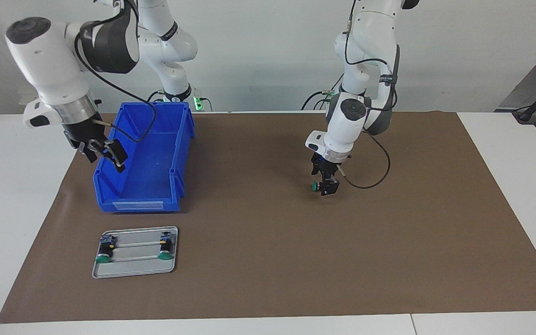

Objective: Place and press button with both arms

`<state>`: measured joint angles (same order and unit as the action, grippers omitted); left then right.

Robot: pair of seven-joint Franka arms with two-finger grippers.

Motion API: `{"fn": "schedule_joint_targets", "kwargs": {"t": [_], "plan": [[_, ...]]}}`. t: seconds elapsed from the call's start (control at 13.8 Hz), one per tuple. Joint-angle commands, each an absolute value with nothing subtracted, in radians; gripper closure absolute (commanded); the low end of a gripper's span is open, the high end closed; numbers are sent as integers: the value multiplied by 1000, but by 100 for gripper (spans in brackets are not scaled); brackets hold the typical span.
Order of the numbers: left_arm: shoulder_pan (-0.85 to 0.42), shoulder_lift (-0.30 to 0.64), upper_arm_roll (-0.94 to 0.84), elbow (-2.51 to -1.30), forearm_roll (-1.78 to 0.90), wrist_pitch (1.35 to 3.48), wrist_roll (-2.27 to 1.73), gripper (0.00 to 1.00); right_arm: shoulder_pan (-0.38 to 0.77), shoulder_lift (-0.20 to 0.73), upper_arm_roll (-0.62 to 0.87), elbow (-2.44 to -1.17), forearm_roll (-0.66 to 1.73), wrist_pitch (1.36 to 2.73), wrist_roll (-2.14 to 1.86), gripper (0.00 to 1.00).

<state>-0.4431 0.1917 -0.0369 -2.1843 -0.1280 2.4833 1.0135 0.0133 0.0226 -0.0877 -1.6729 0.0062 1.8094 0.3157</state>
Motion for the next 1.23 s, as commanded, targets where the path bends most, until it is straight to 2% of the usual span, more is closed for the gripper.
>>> {"fn": "schedule_joint_targets", "kwargs": {"t": [0.0, 0.22, 0.51, 0.65, 0.72, 0.8, 1.01, 1.16], "plan": [[-471, 212, -18, -2171, -137, 2493, 988, 3, -2, -8, -83, -1599, -6, 1685, 262, 1], [-482, 225, -17, -2177, -137, 2499, 982, 3, 0, -20, -84, -1572, -52, 1594, 148, 1], [-482, 229, -17, -2187, -130, 2502, 982, 11, 12, -43, -83, -1608, -45, 1591, 97, 1], [-482, 232, -17, -2186, -130, 2502, 982, 25, 15, -52, -80, -1624, -40, 1585, 101, 1], [-482, 232, -15, -2186, -129, 2502, 982, 38, 15, -69, -77, -1652, -40, 1585, 101, 1], [-482, 232, -15, -2186, -129, 2500, 982, 56, 15, -77, -74, -1666, -40, 1586, 92, 1], [-482, 233, -14, -2181, -117, 2499, 980, 97, 38, -78, -66, -1669, -40, 1585, 118, 1], [-480, 233, -14, -2166, -117, 2499, 980, 100, 84, -78, -66, -1669, -40, 1583, 207, 1]]}}
